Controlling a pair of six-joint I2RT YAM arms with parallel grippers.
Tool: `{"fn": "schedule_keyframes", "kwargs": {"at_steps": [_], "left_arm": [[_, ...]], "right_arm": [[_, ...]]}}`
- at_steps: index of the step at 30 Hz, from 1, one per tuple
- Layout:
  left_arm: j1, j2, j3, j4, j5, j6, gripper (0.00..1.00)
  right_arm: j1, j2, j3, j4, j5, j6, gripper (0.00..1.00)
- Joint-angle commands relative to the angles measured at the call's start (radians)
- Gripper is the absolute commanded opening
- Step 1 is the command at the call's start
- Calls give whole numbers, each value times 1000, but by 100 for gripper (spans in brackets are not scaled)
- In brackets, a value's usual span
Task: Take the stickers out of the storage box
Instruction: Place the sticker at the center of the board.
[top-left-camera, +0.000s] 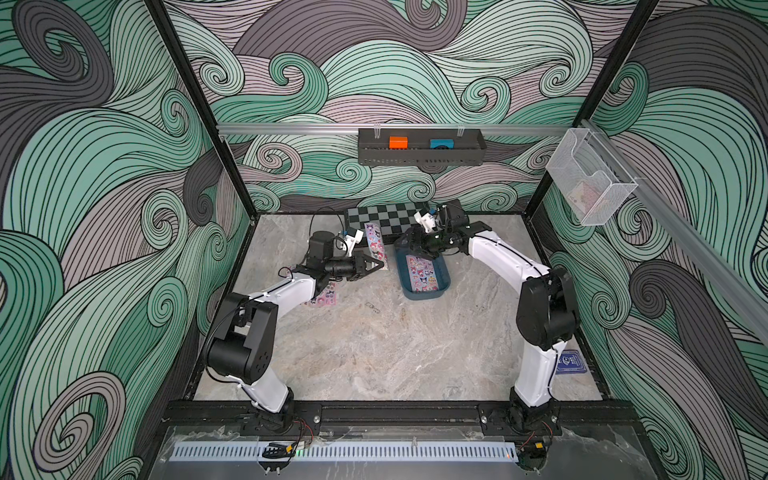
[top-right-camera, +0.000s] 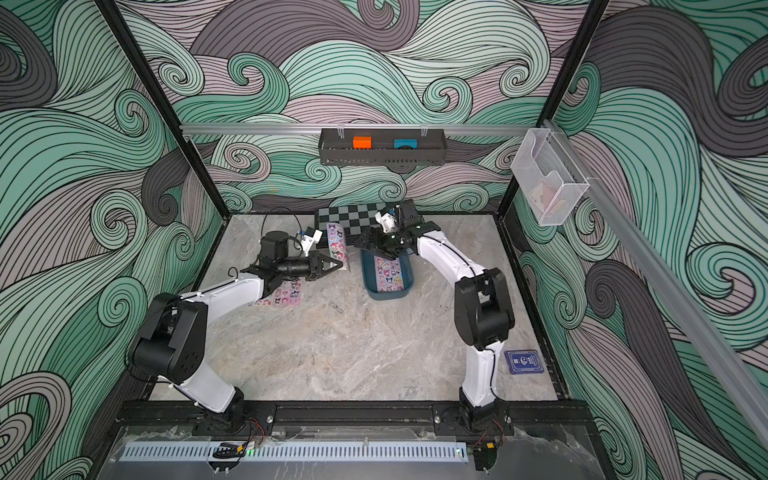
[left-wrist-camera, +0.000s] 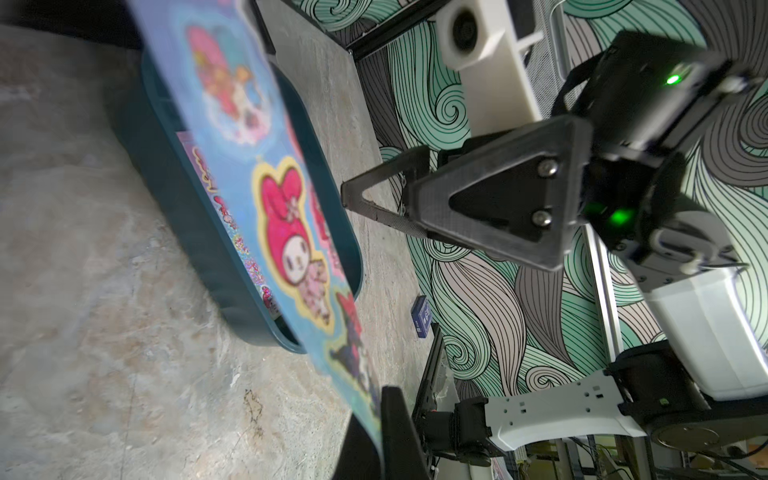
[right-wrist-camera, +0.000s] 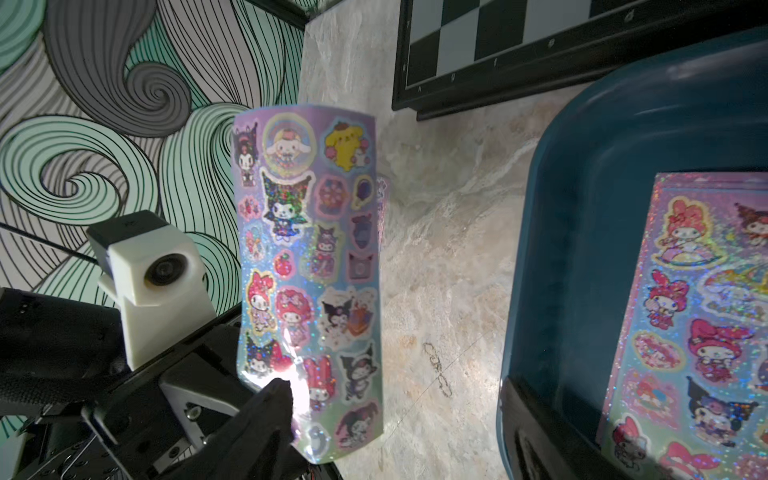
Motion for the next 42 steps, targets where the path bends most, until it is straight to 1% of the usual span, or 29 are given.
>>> {"fn": "schedule_keyframes", "kwargs": {"at_steps": [1, 3, 5, 6, 8, 14, 16, 20, 22, 28, 31, 34, 38, 42], "left_arm": [[22, -54, 67, -19, 45, 6, 0], [31, -66, 81, 13, 57, -33, 0], [33, -77, 93, 45, 64, -71, 0], [32, -85, 100, 62, 64, -92, 0], [32, -94, 108, 99, 64, -138, 0], [17, -131, 94, 184, 68, -234, 0], [15, -137, 88, 218, 77, -265, 0], [15, -147, 99, 179, 88, -252, 0], [15, -150, 93, 154, 88, -230, 0], [18, -133, 56, 133, 93, -206, 0], [18, -104, 62, 129, 99, -206, 0], [17, -67, 72, 151, 121, -228, 0], [18, -55, 76, 164, 121, -238, 0], [18, -76, 92, 158, 117, -243, 0]], "right_arm": [[-26, -29, -65, 286, -138, 171, 87], [-28, -26, -107, 432, -200, 263, 88], [-26, -17, -152, 627, -248, 400, 89], [-22, -10, -171, 732, -258, 472, 90], [-9, 8, -181, 876, -273, 577, 91], [60, 66, -143, 1079, -275, 737, 93], [81, 93, -135, 1188, -265, 818, 93], [87, 151, -97, 1366, -267, 959, 91], [80, 156, -102, 1433, -268, 1005, 88], [18, 95, -188, 1456, -268, 1003, 81], [-1, 82, -207, 1499, -268, 1025, 73], [0, 83, -181, 1525, -284, 1048, 72], [0, 95, -173, 1492, -299, 1021, 73], [-4, 117, -203, 1388, -289, 950, 81]]}}
